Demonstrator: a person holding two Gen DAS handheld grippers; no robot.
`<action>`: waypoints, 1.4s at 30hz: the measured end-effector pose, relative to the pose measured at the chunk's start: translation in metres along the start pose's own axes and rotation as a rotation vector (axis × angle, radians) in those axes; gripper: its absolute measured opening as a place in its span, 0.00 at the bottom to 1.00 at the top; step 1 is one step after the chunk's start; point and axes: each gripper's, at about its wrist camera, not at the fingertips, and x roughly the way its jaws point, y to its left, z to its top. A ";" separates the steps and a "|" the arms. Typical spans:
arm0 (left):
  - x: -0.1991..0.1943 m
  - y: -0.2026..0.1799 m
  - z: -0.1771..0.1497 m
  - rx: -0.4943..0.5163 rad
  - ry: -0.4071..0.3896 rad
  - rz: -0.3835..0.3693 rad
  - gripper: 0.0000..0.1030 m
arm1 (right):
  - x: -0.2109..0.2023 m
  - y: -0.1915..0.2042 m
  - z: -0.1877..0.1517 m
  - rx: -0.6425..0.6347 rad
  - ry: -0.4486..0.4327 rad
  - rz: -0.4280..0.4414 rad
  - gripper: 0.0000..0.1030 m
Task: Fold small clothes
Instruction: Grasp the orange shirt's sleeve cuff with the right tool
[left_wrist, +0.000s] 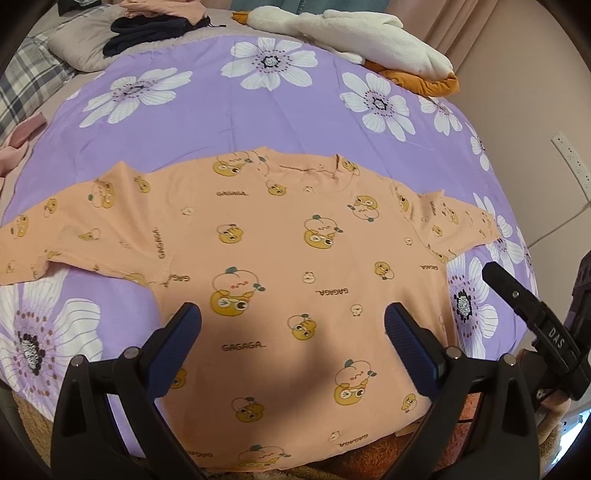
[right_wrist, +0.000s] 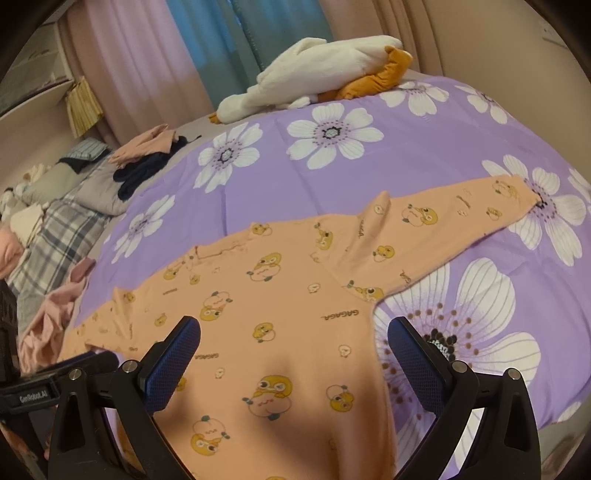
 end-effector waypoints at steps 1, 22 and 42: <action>0.002 0.000 0.000 -0.002 0.003 0.002 0.94 | 0.000 -0.004 0.001 0.011 -0.001 0.003 0.96; 0.060 0.005 -0.006 -0.023 0.122 0.063 0.75 | 0.052 -0.280 0.092 0.590 -0.008 -0.318 0.48; 0.067 0.002 0.000 -0.019 0.150 0.018 0.75 | 0.051 -0.313 0.097 0.654 -0.098 -0.423 0.08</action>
